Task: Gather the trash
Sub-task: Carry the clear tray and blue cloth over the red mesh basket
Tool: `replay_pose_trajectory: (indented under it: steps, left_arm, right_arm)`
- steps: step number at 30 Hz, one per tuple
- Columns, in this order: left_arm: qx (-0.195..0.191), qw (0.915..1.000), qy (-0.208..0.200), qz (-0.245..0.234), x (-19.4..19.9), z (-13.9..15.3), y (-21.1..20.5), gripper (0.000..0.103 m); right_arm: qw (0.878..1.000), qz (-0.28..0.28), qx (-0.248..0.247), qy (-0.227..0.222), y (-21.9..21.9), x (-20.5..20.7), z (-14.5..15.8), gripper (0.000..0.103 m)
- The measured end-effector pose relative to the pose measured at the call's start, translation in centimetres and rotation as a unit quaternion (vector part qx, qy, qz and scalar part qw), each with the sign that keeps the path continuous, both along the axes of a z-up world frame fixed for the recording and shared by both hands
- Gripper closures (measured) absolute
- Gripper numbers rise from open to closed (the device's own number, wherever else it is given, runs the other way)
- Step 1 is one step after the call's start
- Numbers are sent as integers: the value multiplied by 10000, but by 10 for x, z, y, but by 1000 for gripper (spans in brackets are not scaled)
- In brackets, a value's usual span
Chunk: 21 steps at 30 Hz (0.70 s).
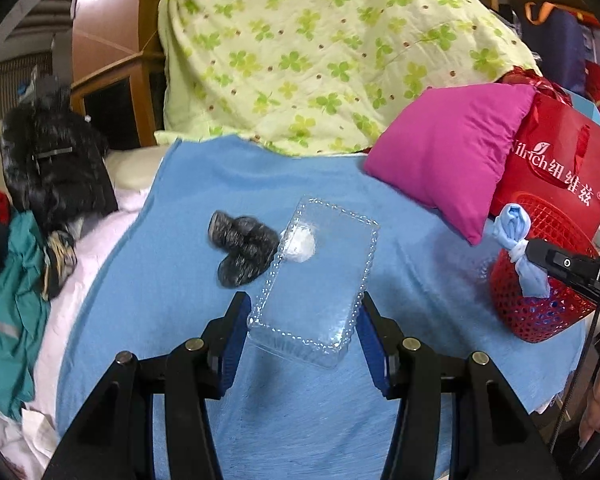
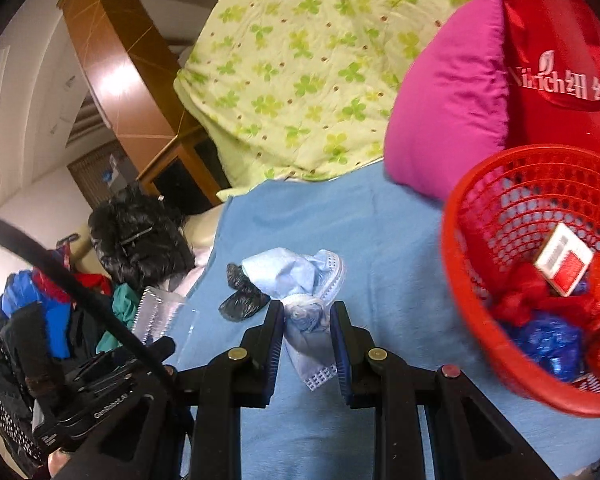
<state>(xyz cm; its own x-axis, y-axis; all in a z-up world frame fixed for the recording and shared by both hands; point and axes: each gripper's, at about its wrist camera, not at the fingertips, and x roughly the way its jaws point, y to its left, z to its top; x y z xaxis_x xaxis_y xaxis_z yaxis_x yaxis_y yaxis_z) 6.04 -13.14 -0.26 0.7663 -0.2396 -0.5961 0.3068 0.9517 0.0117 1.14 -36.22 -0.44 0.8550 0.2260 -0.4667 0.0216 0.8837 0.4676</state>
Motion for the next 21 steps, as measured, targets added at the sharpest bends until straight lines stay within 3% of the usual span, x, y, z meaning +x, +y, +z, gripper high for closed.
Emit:
replay_pose_trajectory:
  steps: [21]
  left_arm:
    - [293, 9976, -345, -515, -25, 33, -73, 48]
  right_arm:
    - [9969, -481, 341, -524, -61, -41, 17, 77]
